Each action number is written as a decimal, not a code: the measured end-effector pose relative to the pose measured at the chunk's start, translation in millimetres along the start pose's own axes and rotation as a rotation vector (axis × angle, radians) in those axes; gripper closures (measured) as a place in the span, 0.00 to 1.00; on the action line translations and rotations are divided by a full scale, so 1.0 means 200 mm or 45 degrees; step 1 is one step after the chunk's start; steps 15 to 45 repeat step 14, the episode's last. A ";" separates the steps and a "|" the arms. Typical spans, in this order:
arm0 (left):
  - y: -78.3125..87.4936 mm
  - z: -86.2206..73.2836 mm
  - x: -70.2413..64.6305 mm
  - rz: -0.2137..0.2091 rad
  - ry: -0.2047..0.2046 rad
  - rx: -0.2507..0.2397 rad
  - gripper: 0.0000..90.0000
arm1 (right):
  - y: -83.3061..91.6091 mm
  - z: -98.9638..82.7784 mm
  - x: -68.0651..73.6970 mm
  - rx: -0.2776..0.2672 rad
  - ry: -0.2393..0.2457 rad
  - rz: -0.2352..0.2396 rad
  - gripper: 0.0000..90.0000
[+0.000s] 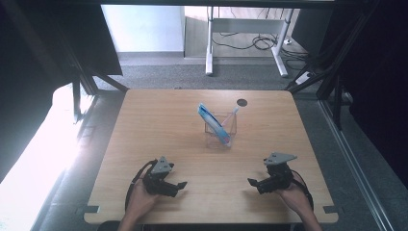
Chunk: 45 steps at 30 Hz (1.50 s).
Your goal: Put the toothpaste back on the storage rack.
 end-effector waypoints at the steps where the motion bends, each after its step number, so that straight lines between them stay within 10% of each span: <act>1: 0.00 0.00 0.00 0.000 -0.002 0.002 0.15 | 0.00 -0.02 0.00 0.003 0.001 -0.001 0.00; 13: -0.01 -0.01 0.00 0.009 -0.009 0.029 0.15 | -0.05 -0.15 0.02 0.087 0.056 -0.032 0.00; 45: -0.01 0.00 0.00 0.011 -0.009 0.030 0.15 | -0.05 -0.16 0.02 0.090 0.059 -0.033 0.00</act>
Point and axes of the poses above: each handheld gripper's, and its own axes: y roughly backward along the jaws, z roughly out of its top, x roughly to its left, the point moved 7 cm from there along -y, roughly forward along the jaws, and after that the axes turned 14 degrees about -z, right-handed, at the moved point
